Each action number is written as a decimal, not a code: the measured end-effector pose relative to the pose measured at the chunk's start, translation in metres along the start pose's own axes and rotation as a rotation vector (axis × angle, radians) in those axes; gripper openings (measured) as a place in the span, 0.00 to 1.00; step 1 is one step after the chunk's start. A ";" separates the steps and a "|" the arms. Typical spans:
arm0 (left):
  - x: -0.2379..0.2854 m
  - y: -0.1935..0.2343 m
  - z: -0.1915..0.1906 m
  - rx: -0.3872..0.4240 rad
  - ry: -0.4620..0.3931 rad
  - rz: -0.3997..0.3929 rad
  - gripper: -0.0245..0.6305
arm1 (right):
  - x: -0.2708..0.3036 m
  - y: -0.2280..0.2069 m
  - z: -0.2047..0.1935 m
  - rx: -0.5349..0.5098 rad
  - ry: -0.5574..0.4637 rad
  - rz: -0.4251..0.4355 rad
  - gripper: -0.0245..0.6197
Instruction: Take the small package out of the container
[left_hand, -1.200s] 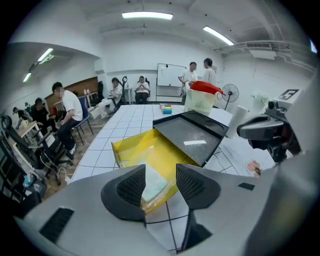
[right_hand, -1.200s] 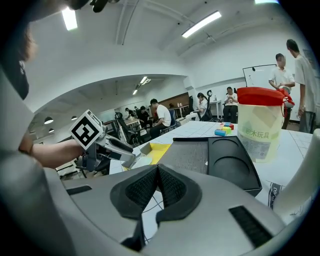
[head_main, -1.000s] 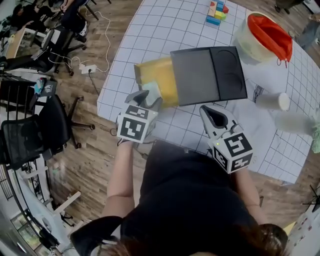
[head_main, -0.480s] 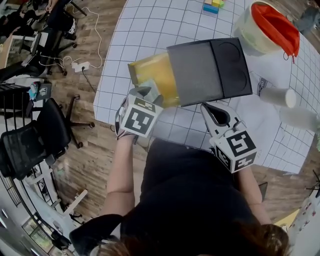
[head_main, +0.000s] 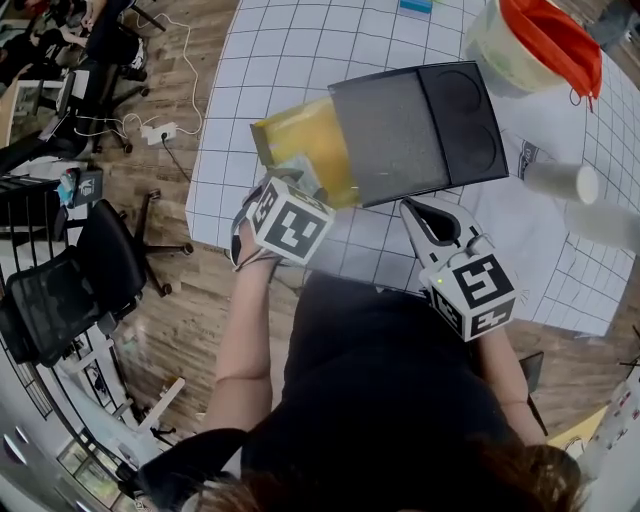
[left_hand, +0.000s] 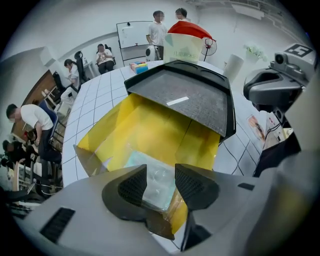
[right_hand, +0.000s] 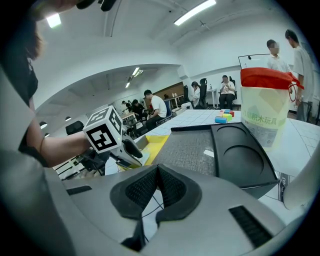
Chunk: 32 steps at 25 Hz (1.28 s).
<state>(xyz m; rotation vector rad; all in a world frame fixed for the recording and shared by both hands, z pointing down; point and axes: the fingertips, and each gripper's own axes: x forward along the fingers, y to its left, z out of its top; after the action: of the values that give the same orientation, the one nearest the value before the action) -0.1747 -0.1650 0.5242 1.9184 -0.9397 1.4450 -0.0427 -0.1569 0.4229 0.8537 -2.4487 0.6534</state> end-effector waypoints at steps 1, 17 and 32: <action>0.001 0.000 -0.001 0.006 0.008 0.002 0.33 | 0.000 0.000 -0.001 0.000 0.001 -0.001 0.06; 0.010 -0.003 -0.009 0.119 0.118 0.058 0.23 | -0.004 0.000 -0.008 0.004 0.006 0.002 0.06; -0.006 -0.012 -0.006 0.085 0.002 0.058 0.09 | -0.014 0.006 -0.010 -0.023 0.001 0.022 0.06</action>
<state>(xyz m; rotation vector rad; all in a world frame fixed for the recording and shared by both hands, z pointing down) -0.1693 -0.1522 0.5200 1.9654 -0.9540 1.5421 -0.0342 -0.1413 0.4209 0.8175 -2.4631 0.6319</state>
